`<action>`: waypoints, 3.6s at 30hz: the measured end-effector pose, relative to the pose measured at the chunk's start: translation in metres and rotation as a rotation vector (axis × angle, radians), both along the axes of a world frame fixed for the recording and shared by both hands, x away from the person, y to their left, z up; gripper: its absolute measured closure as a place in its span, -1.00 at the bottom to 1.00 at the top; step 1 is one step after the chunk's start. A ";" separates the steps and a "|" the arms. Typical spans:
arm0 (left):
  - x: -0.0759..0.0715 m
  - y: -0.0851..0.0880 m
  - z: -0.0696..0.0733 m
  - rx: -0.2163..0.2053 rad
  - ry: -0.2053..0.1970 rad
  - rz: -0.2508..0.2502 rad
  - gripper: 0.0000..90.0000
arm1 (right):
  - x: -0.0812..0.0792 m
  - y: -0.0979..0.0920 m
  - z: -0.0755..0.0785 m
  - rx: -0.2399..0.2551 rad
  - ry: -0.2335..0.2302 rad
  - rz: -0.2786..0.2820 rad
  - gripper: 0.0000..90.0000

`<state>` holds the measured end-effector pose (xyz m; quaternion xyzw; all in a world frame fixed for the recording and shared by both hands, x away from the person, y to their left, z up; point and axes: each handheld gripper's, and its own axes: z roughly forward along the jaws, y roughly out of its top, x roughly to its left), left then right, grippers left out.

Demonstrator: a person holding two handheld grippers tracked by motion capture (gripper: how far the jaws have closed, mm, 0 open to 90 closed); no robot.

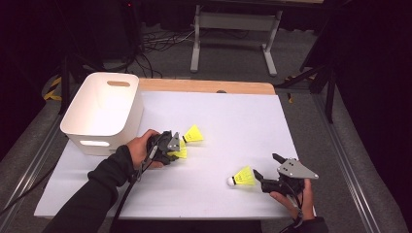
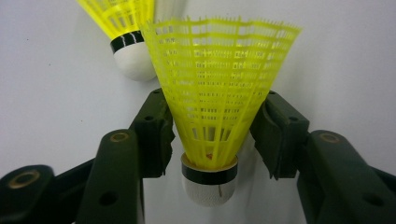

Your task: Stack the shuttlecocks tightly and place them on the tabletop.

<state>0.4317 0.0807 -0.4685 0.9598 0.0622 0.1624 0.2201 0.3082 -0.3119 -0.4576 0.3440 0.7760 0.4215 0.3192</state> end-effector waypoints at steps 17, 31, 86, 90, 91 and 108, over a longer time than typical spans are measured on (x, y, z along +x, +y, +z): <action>-0.004 0.009 0.009 -0.179 0.009 0.038 -0.34 | 0.001 -0.001 0.003 0.015 -0.004 0.000 -0.68; -0.004 0.006 0.000 -0.107 0.049 0.019 0.04 | 0.001 0.000 0.002 0.007 0.009 0.003 -0.68; -0.086 0.099 0.021 -0.612 -0.232 0.111 -0.65 | 0.006 0.036 0.045 0.061 -0.015 0.096 -0.69; -0.097 0.111 0.018 -0.634 -0.242 0.136 -0.66 | 0.010 0.052 0.056 0.055 -0.022 0.125 -0.68; -0.100 0.114 0.016 -0.640 -0.253 0.146 -0.66 | 0.011 0.056 0.058 0.046 -0.022 0.131 -0.68; -0.125 0.150 -0.006 -0.708 -0.229 0.258 -0.70 | 0.068 0.129 0.072 -0.014 0.086 0.226 -0.64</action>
